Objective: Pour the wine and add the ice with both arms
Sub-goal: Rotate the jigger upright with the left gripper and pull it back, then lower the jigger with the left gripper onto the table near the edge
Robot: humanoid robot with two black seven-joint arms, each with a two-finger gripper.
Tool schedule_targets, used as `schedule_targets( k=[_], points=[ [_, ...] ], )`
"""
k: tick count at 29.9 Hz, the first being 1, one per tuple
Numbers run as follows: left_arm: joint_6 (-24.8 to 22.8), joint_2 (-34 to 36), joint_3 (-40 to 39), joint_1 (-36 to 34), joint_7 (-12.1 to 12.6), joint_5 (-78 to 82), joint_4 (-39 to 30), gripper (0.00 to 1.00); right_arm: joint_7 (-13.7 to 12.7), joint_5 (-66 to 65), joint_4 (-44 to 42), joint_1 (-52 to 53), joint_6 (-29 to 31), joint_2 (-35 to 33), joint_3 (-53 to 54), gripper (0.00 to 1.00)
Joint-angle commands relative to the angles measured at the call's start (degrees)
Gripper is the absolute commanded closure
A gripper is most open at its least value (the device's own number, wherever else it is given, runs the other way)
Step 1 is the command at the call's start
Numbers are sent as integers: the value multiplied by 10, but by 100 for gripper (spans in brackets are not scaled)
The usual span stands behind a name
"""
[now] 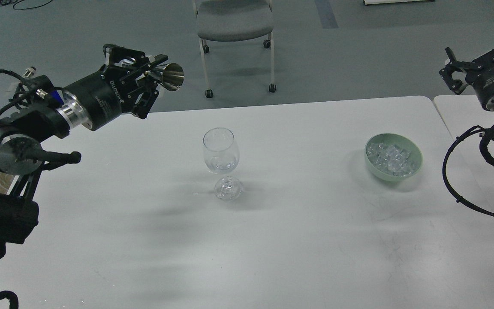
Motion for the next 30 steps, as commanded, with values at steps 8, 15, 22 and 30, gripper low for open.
schedule_targets(
  k=[8,15,22,30],
  points=[
    [-9,-55,-91,43,0,-102,137,100,1,-3,-2,-20,0,-1,-3,0],
    [-1,-80,-100,42,0,-230,254,100,1,-4,-1,-22,-2,-1,-4,0],
    [-2,-96,-100,43,-13,-237,333,100,1,-4,0,-24,-7,-1,-5,0],
    [3,-116,-106,43,-53,-238,380,100,1,-4,0,-23,-9,-2,-27,0]
  ],
)
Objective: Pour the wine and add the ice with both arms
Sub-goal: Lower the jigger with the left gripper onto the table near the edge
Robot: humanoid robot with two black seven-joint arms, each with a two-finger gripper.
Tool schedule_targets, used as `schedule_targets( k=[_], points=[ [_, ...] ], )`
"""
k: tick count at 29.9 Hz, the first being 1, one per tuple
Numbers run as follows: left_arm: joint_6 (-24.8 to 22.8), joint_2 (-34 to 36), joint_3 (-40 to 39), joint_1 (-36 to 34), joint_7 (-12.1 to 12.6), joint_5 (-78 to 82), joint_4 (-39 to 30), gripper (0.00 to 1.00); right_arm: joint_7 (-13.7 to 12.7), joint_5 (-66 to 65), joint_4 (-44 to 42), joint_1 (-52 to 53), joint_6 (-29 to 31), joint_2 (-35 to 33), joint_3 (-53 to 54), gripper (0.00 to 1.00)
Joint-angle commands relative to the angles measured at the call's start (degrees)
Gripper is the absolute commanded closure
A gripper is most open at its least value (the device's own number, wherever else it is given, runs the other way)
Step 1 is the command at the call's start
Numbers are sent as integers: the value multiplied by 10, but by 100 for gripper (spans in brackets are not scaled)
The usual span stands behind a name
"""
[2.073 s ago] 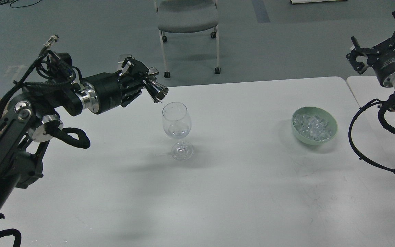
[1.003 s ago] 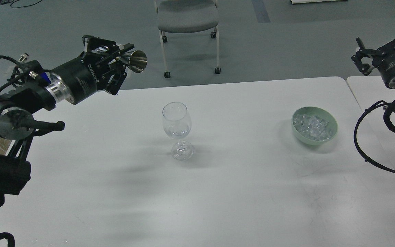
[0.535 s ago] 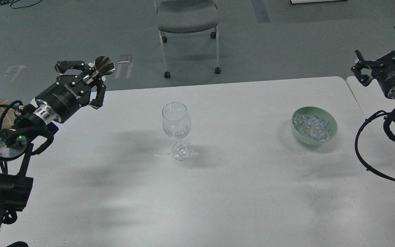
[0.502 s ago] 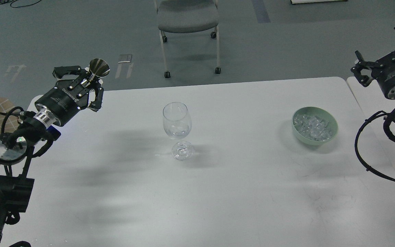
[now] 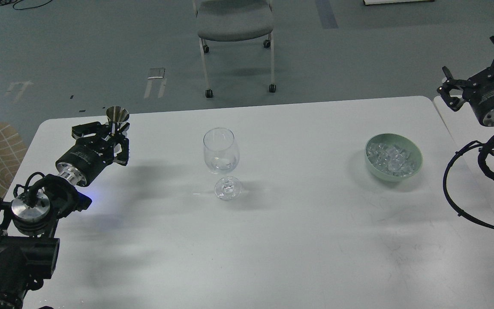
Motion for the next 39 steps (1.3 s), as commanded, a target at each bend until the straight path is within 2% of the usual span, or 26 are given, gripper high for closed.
schedule_targets(
  k=[1,2,4,7,27,31,34,39],
  points=[
    [1,-3,-6,-5,-27,-1,30,100,0,0,0,1,0,-1,-8,0],
    [1,-2,-7,-14,-43,-3,64,100,0,0,1,1,0,-1,-8,0],
    [-1,-2,-7,-34,-47,-3,97,100,0,0,1,1,0,-1,-8,0],
    [-1,-2,-8,-38,-53,-6,109,100,0,0,1,2,0,-1,-9,0],
    [8,-5,-9,-31,-53,-12,111,100,0,0,1,1,-1,0,-9,0],
    [13,-5,-9,-31,-66,-12,111,100,0,0,1,1,-1,-1,-9,0],
    [15,-4,-8,-31,-73,-12,112,95,0,0,1,2,-1,0,-9,0],
    [38,-5,-9,-31,-73,-12,112,94,0,0,1,3,-1,0,-9,0]
  ],
)
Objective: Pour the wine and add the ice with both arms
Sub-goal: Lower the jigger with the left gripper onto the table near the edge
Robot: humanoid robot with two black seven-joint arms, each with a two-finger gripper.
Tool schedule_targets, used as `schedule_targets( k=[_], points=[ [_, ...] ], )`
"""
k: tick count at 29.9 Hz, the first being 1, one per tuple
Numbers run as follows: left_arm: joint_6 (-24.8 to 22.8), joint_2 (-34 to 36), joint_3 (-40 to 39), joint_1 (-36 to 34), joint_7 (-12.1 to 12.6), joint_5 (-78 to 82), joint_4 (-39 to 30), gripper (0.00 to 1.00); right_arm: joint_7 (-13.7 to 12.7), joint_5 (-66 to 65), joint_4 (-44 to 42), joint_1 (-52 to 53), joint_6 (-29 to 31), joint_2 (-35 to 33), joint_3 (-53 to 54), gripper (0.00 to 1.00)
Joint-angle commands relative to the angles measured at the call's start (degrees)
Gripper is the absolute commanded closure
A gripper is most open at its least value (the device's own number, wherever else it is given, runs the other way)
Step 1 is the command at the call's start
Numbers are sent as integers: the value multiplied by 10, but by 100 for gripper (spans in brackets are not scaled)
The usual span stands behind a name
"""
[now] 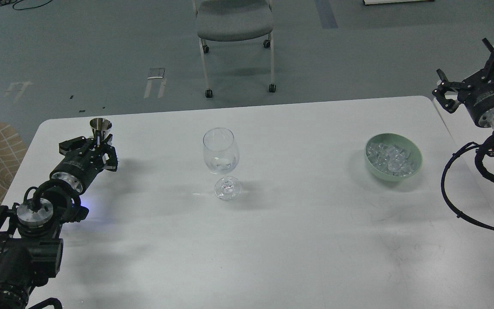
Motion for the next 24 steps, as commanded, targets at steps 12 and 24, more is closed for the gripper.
schedule_targets(
  k=[12,24],
  points=[
    [29,-1,-1,0,-20,0,1,88,0,0,-5,6,0,-1,0,0],
    [28,-2,3,3,-38,0,1,74,0,-1,-4,6,0,2,-4,0]
  ],
)
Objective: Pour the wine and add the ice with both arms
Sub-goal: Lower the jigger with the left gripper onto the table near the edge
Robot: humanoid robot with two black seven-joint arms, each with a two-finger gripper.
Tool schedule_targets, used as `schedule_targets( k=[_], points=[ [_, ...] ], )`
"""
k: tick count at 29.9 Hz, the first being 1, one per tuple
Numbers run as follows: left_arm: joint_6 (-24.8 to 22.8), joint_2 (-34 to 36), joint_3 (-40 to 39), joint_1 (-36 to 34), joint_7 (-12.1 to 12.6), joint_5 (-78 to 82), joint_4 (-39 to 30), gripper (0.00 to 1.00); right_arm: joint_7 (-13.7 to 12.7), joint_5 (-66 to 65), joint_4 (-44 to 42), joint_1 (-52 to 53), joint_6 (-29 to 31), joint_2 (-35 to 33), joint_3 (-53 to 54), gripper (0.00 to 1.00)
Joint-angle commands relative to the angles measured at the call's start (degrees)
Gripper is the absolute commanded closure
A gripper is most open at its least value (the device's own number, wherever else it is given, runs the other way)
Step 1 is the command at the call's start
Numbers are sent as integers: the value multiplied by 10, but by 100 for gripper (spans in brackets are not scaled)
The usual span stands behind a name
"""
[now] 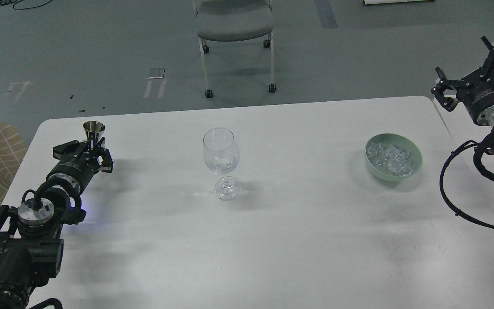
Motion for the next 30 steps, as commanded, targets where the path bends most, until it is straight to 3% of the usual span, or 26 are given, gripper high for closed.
schedule_targets(
  k=[1,14,20,30],
  points=[
    [0,-1,-2,2,0,0,0,74,0,0,0,0,0,-2,-3,0],
    [1,-1,-3,3,-1,0,1,72,0,0,3,-4,0,-2,-4,0],
    [1,-1,-3,4,-1,0,2,52,0,0,2,-1,0,-2,-4,0],
    [0,-1,-3,4,-1,0,1,48,0,0,2,-1,0,-3,-10,0]
  ],
)
